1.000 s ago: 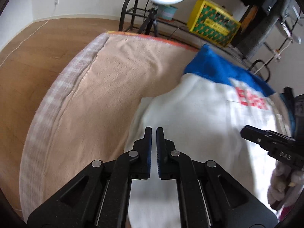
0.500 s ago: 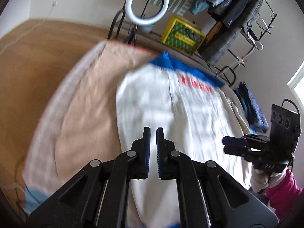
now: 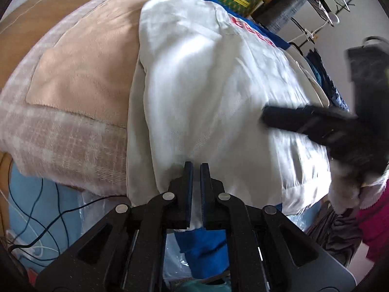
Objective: Fold large clothes
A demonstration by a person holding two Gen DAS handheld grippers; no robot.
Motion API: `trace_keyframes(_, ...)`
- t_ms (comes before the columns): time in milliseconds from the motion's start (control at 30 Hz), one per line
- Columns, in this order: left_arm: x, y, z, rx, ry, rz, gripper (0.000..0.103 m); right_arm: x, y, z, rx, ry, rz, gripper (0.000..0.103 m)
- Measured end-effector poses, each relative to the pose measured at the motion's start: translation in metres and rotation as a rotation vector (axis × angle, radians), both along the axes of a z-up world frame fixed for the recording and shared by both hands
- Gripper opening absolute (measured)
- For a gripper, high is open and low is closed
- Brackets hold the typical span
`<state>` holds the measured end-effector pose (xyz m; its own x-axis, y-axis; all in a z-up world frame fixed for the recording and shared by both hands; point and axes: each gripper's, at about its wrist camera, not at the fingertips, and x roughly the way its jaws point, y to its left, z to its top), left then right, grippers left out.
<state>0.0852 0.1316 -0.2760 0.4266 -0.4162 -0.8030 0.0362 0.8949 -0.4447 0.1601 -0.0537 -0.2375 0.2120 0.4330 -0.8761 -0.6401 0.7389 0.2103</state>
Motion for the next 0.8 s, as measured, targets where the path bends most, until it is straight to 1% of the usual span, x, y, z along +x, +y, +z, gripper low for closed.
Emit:
trace_keyframes(67, -0.006, 0.007, 0.006, -0.010, 0.001, 0.014, 0.003, -0.009, -0.005, -0.010, -0.055, 0.006, 0.014, 0.027)
trace_keyframes(133, -0.014, 0.019, 0.012, -0.013, -0.019, 0.047, 0.004, -0.018, -0.013, -0.006, -0.070, 0.002, 0.016, 0.027)
trace_keyframes(167, -0.018, 0.024, 0.014, -0.029, -0.023, 0.059, 0.004, -0.021, -0.015, 0.002, -0.045, -0.001, 0.013, 0.029)
trace_keyframes(233, -0.023, 0.034, 0.015, -0.062, -0.017, 0.091, 0.004, -0.020, -0.015, 0.019, 0.044, -0.030, 0.017, 0.030)
trace_keyframes(267, -0.023, 0.036, 0.015, -0.076, -0.016, 0.098, 0.004, -0.019, -0.013, 0.025, 0.070, -0.047, 0.012, 0.030)
trace_keyframes(300, -0.022, 0.039, 0.013, -0.084, -0.013, 0.100, 0.004, -0.017, -0.009, 0.030, 0.100, -0.071, 0.002, 0.030)
trace_keyframes(367, -0.023, 0.037, 0.010, -0.076, -0.009, 0.099, 0.004, -0.013, -0.001, 0.031, 0.129, -0.098, -0.007, 0.030)
trace_keyframes(400, -0.023, 0.036, 0.011, -0.068, -0.010, 0.100, 0.004, -0.009, 0.006, 0.028, 0.120, -0.102, -0.014, 0.030)
trace_keyframes(467, -0.024, 0.037, 0.011, -0.062, -0.015, 0.108, 0.004, -0.004, 0.015, 0.015, 0.070, -0.100, -0.021, 0.030)
trace_keyframes(500, -0.025, 0.041, 0.009, -0.063, -0.018, 0.116, 0.005, -0.001, 0.018, 0.008, 0.047, -0.087, -0.027, 0.030)
trace_keyframes(533, -0.025, 0.044, 0.008, -0.067, -0.016, 0.125, 0.009, 0.001, 0.019, 0.001, 0.029, -0.061, -0.035, 0.030)
trace_keyframes(567, -0.026, 0.049, 0.006, -0.078, -0.011, 0.140, 0.025, -0.001, 0.016, -0.006, 0.021, -0.032, -0.044, 0.030)
trace_keyframes(600, -0.027, 0.056, 0.004, -0.096, -0.007, 0.159, 0.035, -0.005, 0.013, -0.011, 0.018, -0.016, -0.053, 0.030)
trace_keyframes(633, -0.027, 0.063, 0.001, -0.116, -0.007, 0.173, 0.051, -0.010, 0.009, -0.013, 0.021, -0.015, -0.060, 0.030)
trace_keyframes(667, -0.028, 0.070, -0.002, -0.141, -0.006, 0.194, 0.055, -0.017, 0.006, -0.012, 0.023, -0.021, -0.064, 0.030)
trace_keyframes(733, -0.027, 0.080, -0.011, -0.183, 0.019, 0.220, 0.055, -0.027, 0.005, -0.006, 0.010, -0.019, -0.065, 0.030)
trace_keyframes(800, -0.026, 0.086, -0.020, -0.237, 0.035, 0.233, 0.055, -0.040, 0.004, 0.001, 0.009, -0.015, -0.038, 0.030)
